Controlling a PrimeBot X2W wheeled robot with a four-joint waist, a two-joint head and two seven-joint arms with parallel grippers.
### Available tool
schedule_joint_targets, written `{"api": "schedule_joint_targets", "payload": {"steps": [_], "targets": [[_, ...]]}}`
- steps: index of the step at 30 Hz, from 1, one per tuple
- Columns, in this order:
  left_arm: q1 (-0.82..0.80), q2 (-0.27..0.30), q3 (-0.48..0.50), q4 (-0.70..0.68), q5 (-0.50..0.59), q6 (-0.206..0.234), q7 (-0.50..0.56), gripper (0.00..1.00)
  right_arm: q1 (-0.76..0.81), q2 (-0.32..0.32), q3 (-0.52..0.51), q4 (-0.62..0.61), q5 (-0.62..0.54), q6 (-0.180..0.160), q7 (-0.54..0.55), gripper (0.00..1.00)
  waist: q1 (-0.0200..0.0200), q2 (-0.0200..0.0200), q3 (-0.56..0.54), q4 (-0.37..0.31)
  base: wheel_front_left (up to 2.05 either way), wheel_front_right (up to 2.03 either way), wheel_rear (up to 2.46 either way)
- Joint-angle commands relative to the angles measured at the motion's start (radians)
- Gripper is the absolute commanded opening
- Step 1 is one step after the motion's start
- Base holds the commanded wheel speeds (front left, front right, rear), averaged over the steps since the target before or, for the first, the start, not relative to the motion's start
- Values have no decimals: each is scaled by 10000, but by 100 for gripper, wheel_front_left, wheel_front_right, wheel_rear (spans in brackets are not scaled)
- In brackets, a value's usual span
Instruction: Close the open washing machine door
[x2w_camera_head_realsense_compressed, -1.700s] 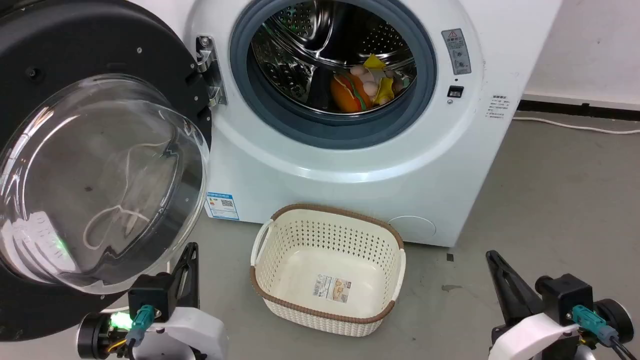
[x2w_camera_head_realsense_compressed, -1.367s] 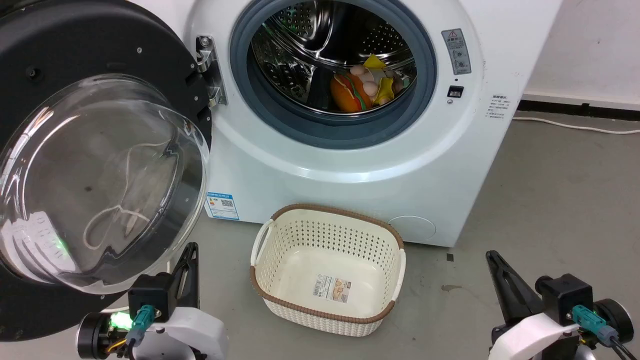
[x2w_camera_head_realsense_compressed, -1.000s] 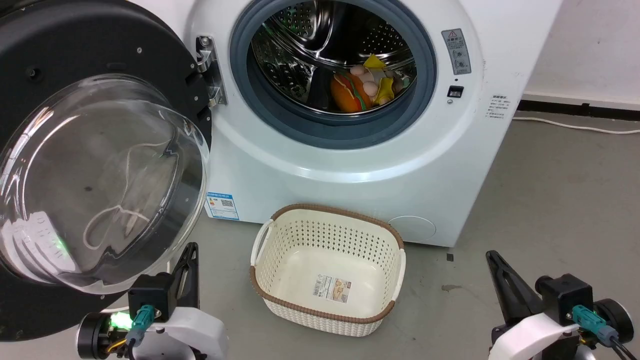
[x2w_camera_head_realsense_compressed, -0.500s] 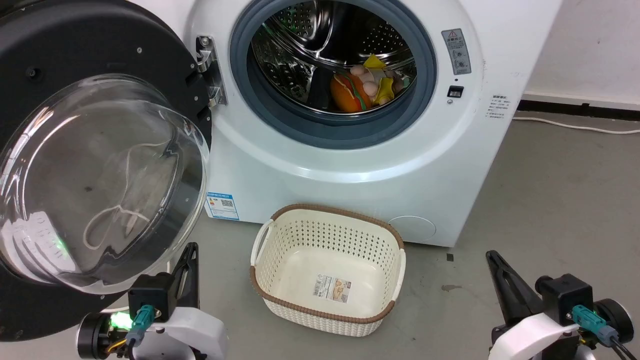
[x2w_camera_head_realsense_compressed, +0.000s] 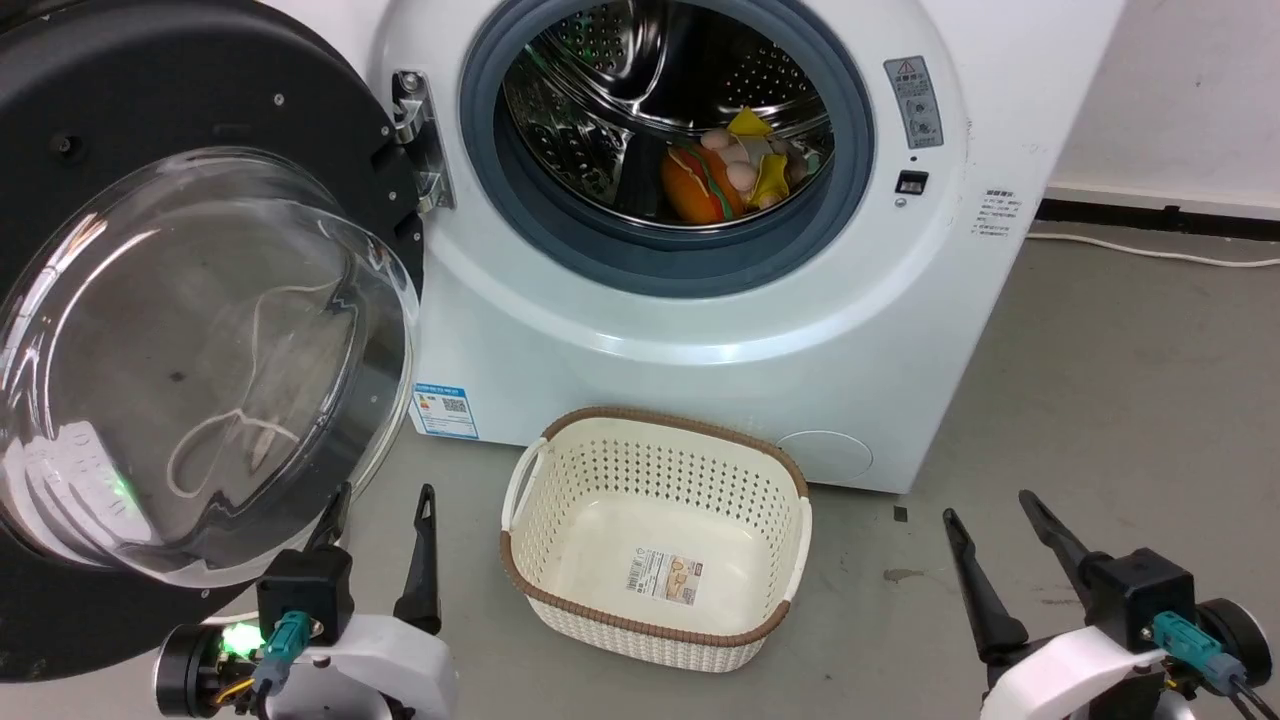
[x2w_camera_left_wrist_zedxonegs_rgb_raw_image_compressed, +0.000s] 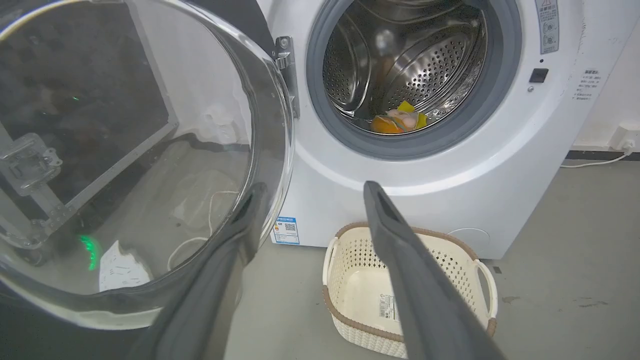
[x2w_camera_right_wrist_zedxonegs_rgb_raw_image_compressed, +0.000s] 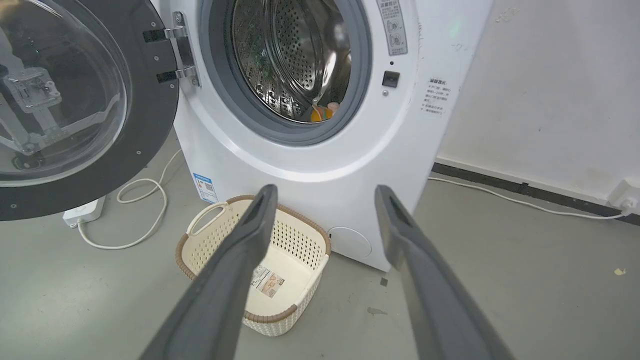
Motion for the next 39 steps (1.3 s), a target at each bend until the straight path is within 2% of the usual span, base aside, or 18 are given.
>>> {"api": "schedule_joint_targets", "payload": {"steps": [1,15,30,39], "targets": [[-4,14,-9,-48,-3,-9,-119,100,5,2,-55,-10,112,1,-108,100,0,0,4,7,0,0,0],[0,59,-72,-107,-6,-46,-412,100,71,6,-156,-81,268,1,-401,100,0,0,-15,342,0,0,0],[100,140,-142,-207,5,-29,-725,100,181,10,-119,-101,453,2,-714,100,0,0,-195,1408,0,0,0],[274,183,-22,-476,-31,131,-914,100,11,13,248,-22,471,3,-902,100,0,0,-88,1880,0,0,0]]}}
